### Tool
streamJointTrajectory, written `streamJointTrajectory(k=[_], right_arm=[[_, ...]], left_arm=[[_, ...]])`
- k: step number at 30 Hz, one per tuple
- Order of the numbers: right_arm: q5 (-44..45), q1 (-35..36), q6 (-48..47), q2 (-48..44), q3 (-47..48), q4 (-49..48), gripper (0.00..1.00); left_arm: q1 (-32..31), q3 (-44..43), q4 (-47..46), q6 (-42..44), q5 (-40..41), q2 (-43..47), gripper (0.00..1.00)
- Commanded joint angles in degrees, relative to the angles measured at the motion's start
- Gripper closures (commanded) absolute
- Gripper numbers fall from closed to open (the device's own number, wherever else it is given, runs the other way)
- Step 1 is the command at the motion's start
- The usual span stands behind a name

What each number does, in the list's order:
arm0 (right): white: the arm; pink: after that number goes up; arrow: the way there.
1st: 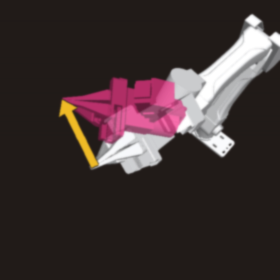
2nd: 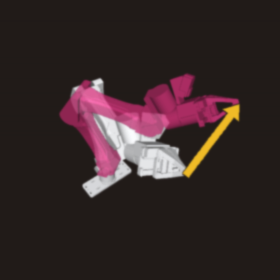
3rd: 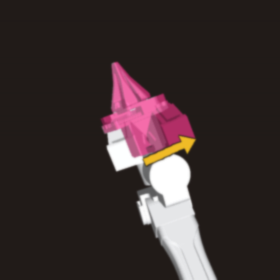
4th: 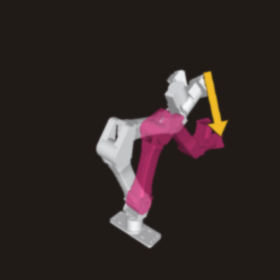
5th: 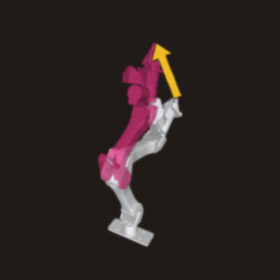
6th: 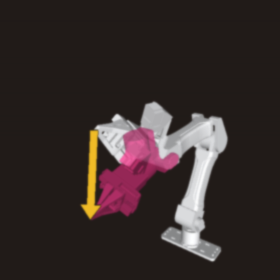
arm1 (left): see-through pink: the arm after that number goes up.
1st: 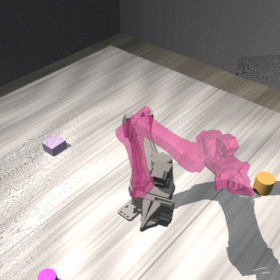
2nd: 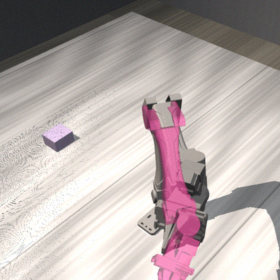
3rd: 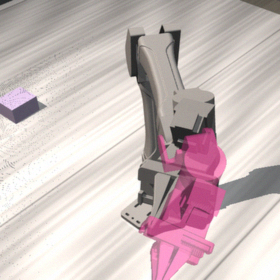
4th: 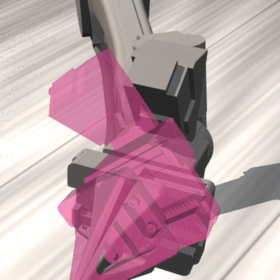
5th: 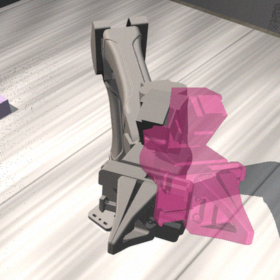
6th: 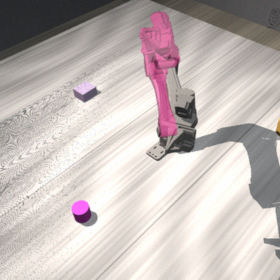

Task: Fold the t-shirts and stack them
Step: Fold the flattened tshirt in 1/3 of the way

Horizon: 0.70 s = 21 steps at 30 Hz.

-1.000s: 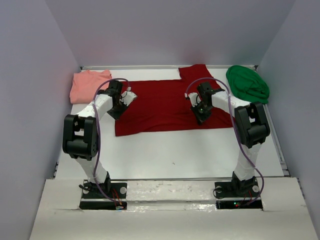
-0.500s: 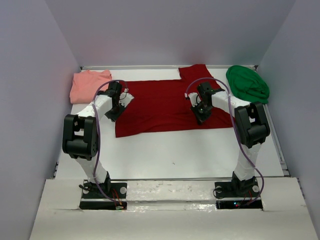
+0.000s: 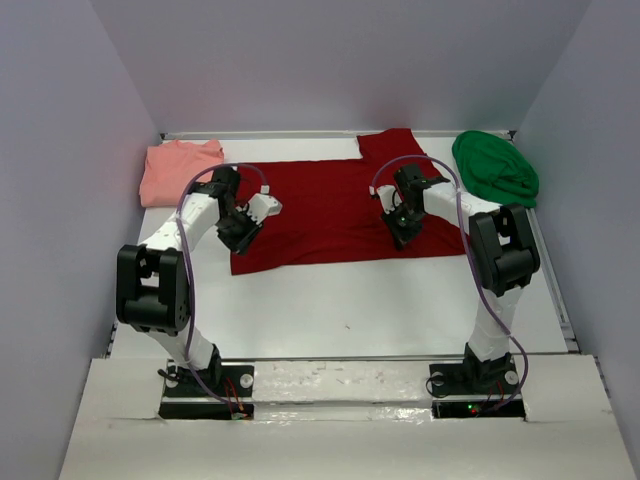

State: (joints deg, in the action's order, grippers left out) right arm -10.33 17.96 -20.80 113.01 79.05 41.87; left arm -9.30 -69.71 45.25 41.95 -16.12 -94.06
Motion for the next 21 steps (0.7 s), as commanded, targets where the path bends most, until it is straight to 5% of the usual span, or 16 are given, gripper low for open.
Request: streamJointTrajectory(k=[1,21], right_arm=[[3.30,-0.55,-1.35,5.55,-2.23,-2.05,1.00],[3.30,-0.55,-1.44,5.47,-2.40,-1.96,1.00]], left_arm=[[-0.37,3.52,1.07,2.26,0.20,2.83,0.70],[-1.33,10.82,-11.59,-0.47,8.47,1.25,0.69]])
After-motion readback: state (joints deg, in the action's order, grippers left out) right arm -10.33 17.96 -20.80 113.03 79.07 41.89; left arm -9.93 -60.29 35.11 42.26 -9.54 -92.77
